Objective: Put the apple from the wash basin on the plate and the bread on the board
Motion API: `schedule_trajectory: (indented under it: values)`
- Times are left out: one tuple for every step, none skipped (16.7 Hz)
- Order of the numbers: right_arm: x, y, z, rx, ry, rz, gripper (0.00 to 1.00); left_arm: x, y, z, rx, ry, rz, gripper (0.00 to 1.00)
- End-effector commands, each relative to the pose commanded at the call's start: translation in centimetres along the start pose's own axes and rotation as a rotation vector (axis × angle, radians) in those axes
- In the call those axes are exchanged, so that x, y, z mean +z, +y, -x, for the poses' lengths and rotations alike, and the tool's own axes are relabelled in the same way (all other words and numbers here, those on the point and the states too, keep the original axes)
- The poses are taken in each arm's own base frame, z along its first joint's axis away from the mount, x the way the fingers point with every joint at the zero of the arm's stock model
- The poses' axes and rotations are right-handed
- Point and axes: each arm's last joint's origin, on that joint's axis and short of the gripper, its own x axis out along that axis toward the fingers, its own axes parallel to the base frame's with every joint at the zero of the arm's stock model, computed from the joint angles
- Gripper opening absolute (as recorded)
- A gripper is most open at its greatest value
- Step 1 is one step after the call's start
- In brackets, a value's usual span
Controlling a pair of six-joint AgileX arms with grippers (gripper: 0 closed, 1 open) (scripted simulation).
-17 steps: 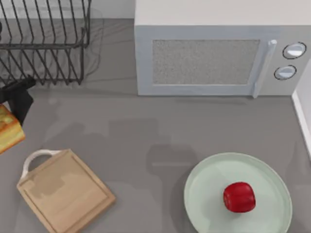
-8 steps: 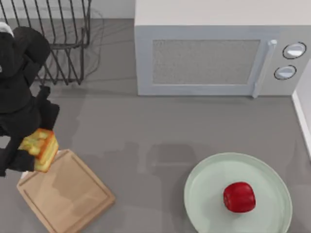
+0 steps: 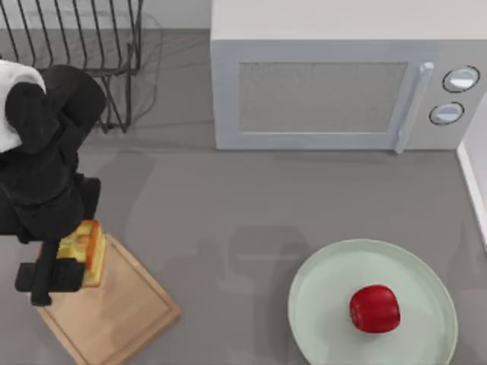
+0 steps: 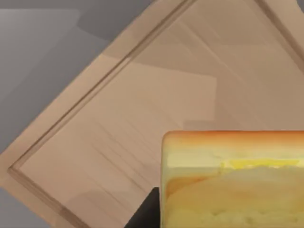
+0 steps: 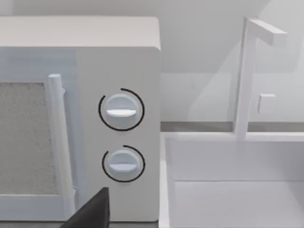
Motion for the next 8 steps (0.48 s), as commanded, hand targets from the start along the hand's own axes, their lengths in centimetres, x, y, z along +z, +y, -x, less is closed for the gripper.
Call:
schedule_trajectory:
  values:
    - [0.00, 0.00, 0.00, 0.000, 0.000, 0.000, 1.00, 0.00, 0.00, 0.00, 0.000, 0.000, 0.000, 0.00]
    - [0.00, 0.00, 0.00, 0.000, 0.000, 0.000, 1.00, 0.00, 0.00, 0.00, 0.000, 0.000, 0.000, 0.00]
    - [0.00, 0.00, 0.00, 0.000, 0.000, 0.000, 1.00, 0.00, 0.00, 0.00, 0.000, 0.000, 0.000, 0.00]
    - [0.00, 0.00, 0.00, 0.000, 0.000, 0.000, 1.00, 0.00, 0.00, 0.00, 0.000, 0.000, 0.000, 0.00]
    - [0.00, 0.00, 0.00, 0.000, 0.000, 0.000, 1.00, 0.10, -0.11, -0.04, 0.003, -0.001, 0.002, 0.00]
    - [0.00, 0.00, 0.00, 0.000, 0.000, 0.000, 1.00, 0.10, -0.11, -0.09, 0.003, -0.001, 0.002, 0.00]
    - [0.00, 0.00, 0.00, 0.000, 0.000, 0.000, 1.00, 0.09, -0.14, -0.30, 0.002, -0.001, 0.003, 0.00]
    - [0.00, 0.00, 0.00, 0.000, 0.000, 0.000, 1.00, 0.09, -0.17, -0.65, 0.001, -0.001, 0.005, 0.00]
